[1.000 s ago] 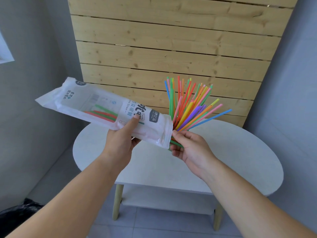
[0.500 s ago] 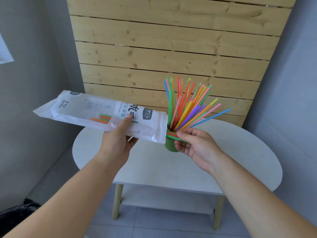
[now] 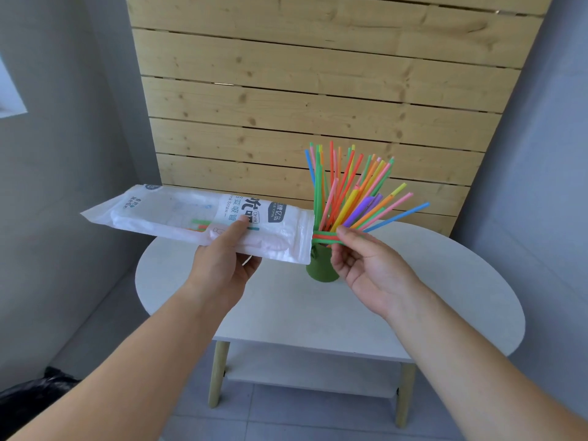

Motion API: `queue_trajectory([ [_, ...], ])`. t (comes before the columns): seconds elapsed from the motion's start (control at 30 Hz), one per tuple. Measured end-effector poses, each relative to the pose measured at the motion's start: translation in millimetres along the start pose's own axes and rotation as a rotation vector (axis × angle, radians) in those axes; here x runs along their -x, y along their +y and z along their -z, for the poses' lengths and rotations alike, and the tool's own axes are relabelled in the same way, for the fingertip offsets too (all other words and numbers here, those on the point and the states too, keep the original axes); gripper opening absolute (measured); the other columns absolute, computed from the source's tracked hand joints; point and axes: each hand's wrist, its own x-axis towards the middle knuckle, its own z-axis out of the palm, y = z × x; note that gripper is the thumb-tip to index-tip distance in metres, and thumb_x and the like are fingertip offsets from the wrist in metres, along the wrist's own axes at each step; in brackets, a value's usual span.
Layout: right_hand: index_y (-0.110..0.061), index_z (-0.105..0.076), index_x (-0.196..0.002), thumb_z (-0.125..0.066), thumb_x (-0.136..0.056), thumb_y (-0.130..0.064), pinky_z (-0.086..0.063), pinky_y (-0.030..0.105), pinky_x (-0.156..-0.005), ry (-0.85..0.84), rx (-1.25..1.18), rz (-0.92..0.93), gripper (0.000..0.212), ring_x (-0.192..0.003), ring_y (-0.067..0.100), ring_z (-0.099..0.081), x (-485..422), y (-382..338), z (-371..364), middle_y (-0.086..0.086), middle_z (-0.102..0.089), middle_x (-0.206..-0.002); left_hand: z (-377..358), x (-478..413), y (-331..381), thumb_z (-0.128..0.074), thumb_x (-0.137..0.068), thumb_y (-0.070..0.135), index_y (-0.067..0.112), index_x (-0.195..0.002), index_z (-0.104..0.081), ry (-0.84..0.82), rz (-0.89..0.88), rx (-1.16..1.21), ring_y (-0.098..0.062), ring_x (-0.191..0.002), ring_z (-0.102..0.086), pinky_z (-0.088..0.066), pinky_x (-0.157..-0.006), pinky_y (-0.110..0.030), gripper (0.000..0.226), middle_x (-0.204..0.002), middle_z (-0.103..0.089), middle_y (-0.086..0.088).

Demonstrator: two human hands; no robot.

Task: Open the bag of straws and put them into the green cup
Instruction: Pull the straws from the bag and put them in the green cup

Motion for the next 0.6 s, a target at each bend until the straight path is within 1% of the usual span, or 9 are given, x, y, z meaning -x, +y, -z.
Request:
queue_trajectory([
  [0.03, -0.007, -0.071, -0.087, -0.073, -0.083, -0.002, -0.057, 0.021, -0.056, 0.004, -0.082, -0.004, 0.006, -0.059, 0.011, -0.066, 1, 1, -2, 0.004, -0.071, -0.072, -1, 1, 0, -0.076, -0.093, 0.017, 0.019, -0.108, -0.069, 0.003, 0.024, 0.018, -0.011, -0.075, -0.078, -0.059, -0.059, -0.024, 0.017, -0.090, -0.081, 0.004],
  [0.1, -0.007, -0.071, -0.090, -0.077, -0.074, -0.006, -0.056, 0.020, -0.056, 0.003, -0.195, 0.005, 0.017, -0.060, 0.011, -0.065, 2, 5, -6, 0.004, -0.071, -0.075, -2, 3, -2, -0.076, -0.093, 0.015, 0.018, -0.102, -0.070, 0.009, 0.069, 0.054, -0.010, -0.070, -0.077, -0.058, -0.056, -0.023, 0.012, -0.085, -0.081, 0.003],
  [0.17, -0.009, -0.072, -0.093, -0.077, -0.078, -0.007, -0.055, 0.019, -0.056, 0.006, -0.203, 0.030, 0.016, -0.064, 0.009, -0.063, 2, 11, -10, 0.003, -0.071, -0.080, -5, 6, -5, -0.076, -0.092, 0.014, 0.016, -0.100, -0.070, 0.012, 0.112, 0.080, -0.011, -0.069, -0.077, -0.058, -0.056, -0.023, 0.010, -0.085, -0.081, 0.001],
  [0.27, -0.013, -0.073, -0.092, -0.071, -0.090, -0.012, -0.054, 0.019, -0.060, 0.038, -0.096, 0.104, 0.004, -0.067, 0.008, -0.060, 1, 20, -14, 0.000, -0.071, -0.082, -8, 9, -9, -0.077, -0.091, 0.013, 0.016, -0.096, -0.071, 0.012, 0.168, 0.109, -0.011, -0.066, -0.076, -0.058, -0.055, -0.022, 0.009, -0.082, -0.081, 0.000],
  [0.4, -0.012, -0.075, -0.093, -0.064, -0.096, -0.018, -0.054, 0.028, -0.074, 0.042, 0.136, 0.292, 0.012, -0.080, 0.015, -0.065, 3, 23, -15, 0.004, -0.073, -0.090, -8, 10, -9, -0.079, -0.089, 0.014, 0.016, -0.098, -0.071, 0.021, 0.217, 0.126, -0.012, -0.064, -0.074, -0.057, -0.054, -0.022, 0.012, -0.084, -0.080, -0.001],
  [0.5, -0.009, -0.073, -0.096, -0.061, -0.100, -0.021, -0.057, 0.030, -0.071, 0.147, 0.339, 0.474, 0.017, -0.073, 0.014, -0.068, 2, 18, -12, 0.005, -0.075, -0.087, -8, 9, -9, -0.079, -0.090, 0.016, 0.016, -0.096, -0.072, 0.045, 0.224, 0.121, -0.012, -0.062, -0.072, -0.056, -0.052, -0.022, 0.009, -0.084, -0.079, -0.001],
  [0.6, -0.005, -0.068, -0.097, -0.057, -0.102, -0.018, -0.058, 0.030, -0.069, 0.200, 0.359, 0.575, 0.018, -0.068, 0.016, -0.067, 0, 5, -5, 0.009, -0.072, -0.086, -7, 7, -8, -0.076, -0.092, 0.016, 0.014, -0.098, -0.071, 0.088, 0.217, 0.144, -0.012, -0.061, -0.072, -0.055, -0.051, -0.021, 0.008, -0.081, -0.079, -0.001],
])
